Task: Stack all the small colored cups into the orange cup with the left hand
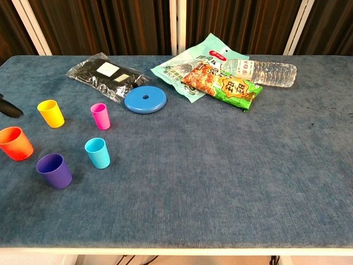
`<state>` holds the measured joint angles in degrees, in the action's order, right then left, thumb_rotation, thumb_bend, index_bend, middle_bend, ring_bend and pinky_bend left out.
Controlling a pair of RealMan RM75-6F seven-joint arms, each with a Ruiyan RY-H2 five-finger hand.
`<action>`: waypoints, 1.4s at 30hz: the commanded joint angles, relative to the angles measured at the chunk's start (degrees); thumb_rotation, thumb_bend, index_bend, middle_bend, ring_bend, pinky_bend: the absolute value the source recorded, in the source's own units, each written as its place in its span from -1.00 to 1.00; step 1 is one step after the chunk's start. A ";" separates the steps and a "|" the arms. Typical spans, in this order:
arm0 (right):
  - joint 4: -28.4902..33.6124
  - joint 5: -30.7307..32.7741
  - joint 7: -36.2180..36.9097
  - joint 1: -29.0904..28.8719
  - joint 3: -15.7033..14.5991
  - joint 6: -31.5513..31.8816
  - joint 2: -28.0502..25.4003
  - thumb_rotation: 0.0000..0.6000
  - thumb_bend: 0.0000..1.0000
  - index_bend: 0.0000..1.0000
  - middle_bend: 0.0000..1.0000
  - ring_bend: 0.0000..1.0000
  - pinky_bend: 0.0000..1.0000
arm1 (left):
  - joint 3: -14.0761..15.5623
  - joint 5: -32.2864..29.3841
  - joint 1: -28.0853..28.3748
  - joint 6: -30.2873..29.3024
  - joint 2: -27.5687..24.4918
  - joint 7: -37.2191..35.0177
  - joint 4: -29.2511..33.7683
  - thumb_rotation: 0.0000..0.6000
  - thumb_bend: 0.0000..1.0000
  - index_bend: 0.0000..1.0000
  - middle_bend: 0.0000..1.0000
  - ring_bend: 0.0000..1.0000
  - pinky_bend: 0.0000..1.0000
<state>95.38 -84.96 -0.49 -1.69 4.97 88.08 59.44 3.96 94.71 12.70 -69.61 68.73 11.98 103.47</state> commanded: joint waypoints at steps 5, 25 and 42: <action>0.04 -0.30 0.56 0.40 -0.11 0.60 -0.46 1.00 -0.52 -1.00 -1.00 -1.00 -1.00 | 0.02 -1.93 2.87 4.28 4.44 2.16 -0.15 1.00 -0.69 -0.58 -0.63 -1.00 -0.87; -1.46 1.48 2.60 1.38 0.16 0.88 0.26 1.00 -0.51 -1.00 -1.00 -1.00 -1.00 | -1.83 -6.07 6.17 6.72 12.45 11.44 -8.17 1.00 -0.45 -0.31 -0.36 -0.97 -0.87; -2.60 2.14 3.53 1.83 0.71 1.37 0.89 1.00 -0.47 -1.00 -1.00 -1.00 -1.00 | -2.51 -3.19 6.53 0.95 14.49 9.07 -12.03 1.00 -0.38 -0.05 -0.04 -0.79 -0.88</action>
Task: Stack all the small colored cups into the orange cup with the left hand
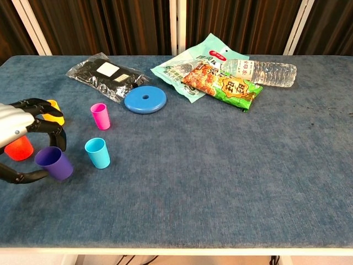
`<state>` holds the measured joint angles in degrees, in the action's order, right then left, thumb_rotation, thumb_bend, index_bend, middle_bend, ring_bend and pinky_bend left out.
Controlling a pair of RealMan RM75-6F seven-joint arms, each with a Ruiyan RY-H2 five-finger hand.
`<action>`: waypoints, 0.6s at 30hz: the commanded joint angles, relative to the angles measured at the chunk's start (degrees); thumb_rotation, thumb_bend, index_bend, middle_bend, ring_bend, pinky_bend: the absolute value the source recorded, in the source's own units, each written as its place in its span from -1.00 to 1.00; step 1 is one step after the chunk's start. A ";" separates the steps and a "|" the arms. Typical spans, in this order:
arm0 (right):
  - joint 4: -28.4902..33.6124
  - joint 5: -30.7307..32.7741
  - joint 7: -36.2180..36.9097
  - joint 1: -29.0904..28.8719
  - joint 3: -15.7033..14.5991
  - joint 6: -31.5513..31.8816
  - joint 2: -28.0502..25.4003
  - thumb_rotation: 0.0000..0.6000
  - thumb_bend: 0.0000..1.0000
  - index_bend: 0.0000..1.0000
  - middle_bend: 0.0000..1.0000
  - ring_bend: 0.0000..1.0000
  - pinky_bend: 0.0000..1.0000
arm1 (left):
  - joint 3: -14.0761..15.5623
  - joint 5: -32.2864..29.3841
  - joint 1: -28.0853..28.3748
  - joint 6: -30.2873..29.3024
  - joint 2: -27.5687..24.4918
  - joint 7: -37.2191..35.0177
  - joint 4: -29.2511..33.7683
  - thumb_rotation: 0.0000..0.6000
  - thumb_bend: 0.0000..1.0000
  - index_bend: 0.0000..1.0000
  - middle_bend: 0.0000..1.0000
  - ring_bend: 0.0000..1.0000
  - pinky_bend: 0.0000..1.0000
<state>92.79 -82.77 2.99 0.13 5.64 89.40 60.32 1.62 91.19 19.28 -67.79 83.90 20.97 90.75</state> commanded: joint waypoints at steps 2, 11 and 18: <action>0.10 -0.18 0.08 0.04 0.07 0.15 -0.07 1.00 -0.47 -1.00 -1.00 -1.00 -1.00 | -0.96 0.50 -0.29 -2.63 -2.21 0.37 2.32 1.00 -0.38 -0.05 -0.04 -0.79 -0.88; 0.23 -0.53 0.22 0.01 0.14 0.21 0.01 1.00 -0.47 -1.00 -1.00 -1.00 -1.00 | -3.16 -3.94 -2.10 -5.88 -11.11 2.21 7.36 1.00 -0.38 -0.04 -0.02 -0.79 -0.89; 0.54 -0.88 0.10 0.05 -0.07 0.13 0.00 1.00 -0.47 -1.00 -1.00 -1.00 -1.00 | -2.41 -6.93 -3.00 -4.88 -12.77 1.25 6.64 1.00 -0.38 -0.04 -0.02 -0.79 -0.90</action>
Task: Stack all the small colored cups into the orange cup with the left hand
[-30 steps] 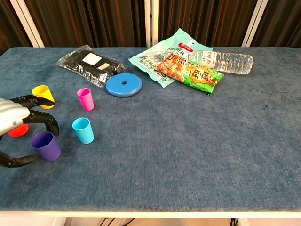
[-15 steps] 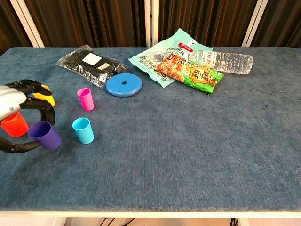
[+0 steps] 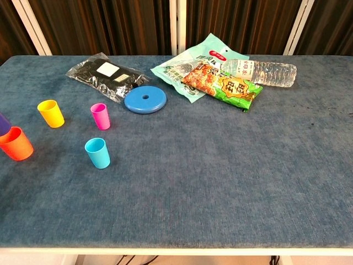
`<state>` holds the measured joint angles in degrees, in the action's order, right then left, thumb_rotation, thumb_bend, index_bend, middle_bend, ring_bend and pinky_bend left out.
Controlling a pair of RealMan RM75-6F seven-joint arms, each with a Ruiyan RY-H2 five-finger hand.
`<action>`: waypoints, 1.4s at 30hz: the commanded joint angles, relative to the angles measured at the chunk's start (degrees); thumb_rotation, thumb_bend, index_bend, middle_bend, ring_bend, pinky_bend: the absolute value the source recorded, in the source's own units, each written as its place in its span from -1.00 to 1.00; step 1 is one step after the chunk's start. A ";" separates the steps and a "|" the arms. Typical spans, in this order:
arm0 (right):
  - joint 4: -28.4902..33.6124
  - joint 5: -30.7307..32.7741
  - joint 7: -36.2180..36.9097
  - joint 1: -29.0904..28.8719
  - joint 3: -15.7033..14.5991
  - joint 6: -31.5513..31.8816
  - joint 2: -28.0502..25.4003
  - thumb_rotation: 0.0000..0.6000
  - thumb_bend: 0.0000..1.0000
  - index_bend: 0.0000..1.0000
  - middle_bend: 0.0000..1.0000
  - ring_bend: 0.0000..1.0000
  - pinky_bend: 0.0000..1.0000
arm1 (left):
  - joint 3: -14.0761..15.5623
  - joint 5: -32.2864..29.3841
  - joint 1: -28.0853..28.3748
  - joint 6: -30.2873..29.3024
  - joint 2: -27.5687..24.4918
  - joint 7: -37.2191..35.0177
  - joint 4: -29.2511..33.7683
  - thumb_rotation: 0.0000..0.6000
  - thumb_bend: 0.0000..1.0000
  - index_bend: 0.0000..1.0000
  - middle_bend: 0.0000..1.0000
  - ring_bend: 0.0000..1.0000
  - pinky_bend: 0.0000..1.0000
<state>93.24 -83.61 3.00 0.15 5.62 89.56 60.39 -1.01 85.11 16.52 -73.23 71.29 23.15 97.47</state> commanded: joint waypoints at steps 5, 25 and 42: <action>0.43 -0.18 0.12 0.20 -0.08 0.20 -0.35 1.00 -0.47 -1.00 -1.00 -1.00 -1.00 | 0.48 -1.48 0.06 1.73 1.32 -2.94 -2.61 1.00 -0.38 -0.04 -0.02 -0.79 -0.90; -0.05 0.30 -0.38 -0.01 0.05 -0.45 0.25 1.00 -0.47 -1.00 -1.00 -1.00 -1.00 | -0.87 -1.93 1.33 1.85 3.99 -7.57 -7.36 1.00 -0.38 -0.09 -0.05 -0.79 -0.90; -0.35 0.43 0.04 0.17 0.08 -0.42 0.20 1.00 -0.47 -1.00 -1.00 -1.00 -1.00 | -1.30 -3.42 2.62 3.74 5.40 -9.10 -9.64 1.00 -0.38 -0.21 -0.14 -0.79 -0.90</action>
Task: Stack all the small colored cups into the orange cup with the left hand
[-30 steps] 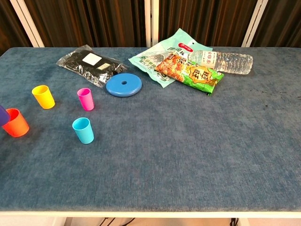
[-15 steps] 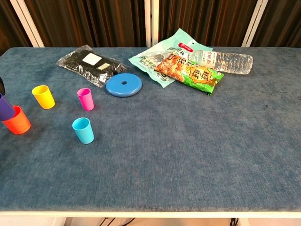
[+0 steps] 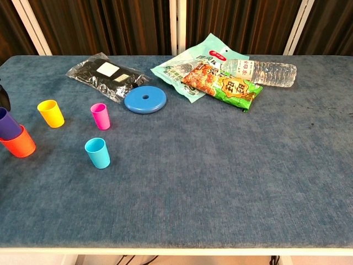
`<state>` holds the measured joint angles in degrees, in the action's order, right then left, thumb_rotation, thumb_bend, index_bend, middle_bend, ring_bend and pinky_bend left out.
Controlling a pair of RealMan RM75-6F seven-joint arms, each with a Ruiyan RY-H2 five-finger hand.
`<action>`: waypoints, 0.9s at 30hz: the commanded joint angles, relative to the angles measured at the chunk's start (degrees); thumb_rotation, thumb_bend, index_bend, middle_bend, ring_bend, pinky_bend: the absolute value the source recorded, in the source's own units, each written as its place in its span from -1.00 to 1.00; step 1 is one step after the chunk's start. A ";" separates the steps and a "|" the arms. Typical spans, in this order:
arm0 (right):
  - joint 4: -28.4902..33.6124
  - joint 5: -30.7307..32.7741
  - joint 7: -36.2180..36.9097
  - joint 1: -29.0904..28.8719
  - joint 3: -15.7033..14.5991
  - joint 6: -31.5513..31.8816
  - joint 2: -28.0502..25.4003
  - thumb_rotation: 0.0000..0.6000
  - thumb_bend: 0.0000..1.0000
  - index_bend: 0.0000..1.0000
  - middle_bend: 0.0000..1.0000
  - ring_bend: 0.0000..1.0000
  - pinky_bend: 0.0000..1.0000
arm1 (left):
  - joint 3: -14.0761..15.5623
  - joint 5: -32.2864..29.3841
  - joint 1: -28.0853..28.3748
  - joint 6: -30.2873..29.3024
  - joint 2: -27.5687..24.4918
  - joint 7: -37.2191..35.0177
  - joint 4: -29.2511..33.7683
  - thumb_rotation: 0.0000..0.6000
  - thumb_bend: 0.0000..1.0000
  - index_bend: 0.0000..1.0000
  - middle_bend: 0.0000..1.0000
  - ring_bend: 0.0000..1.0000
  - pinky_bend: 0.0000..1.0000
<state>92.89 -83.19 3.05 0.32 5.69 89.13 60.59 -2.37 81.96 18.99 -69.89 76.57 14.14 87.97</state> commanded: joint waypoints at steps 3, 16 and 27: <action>-0.12 0.18 0.02 -0.01 0.09 -0.06 0.05 1.00 -0.47 -1.00 -1.00 -1.00 -1.00 | 0.16 0.19 0.23 0.21 0.21 -1.04 -0.34 1.00 -0.44 -0.53 -0.30 -0.79 -0.91; 0.42 -0.32 -0.39 -0.09 0.23 0.30 -0.30 1.00 -0.43 -1.00 -1.00 -1.00 -1.00 | -3.13 -1.81 2.11 0.67 -1.32 -3.79 1.47 1.00 -0.54 -0.69 -0.47 -0.81 -0.91; 2.66 -1.00 0.62 0.41 -0.26 0.74 -1.26 1.00 -0.44 -1.00 -1.00 -1.00 -1.00 | -9.76 -18.98 12.76 15.61 2.58 3.75 -2.25 1.00 -0.58 -0.65 -0.46 -0.81 -0.91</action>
<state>95.36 -84.26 3.17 0.58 5.55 89.98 59.61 -10.76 66.43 29.01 -57.23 77.49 14.83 87.60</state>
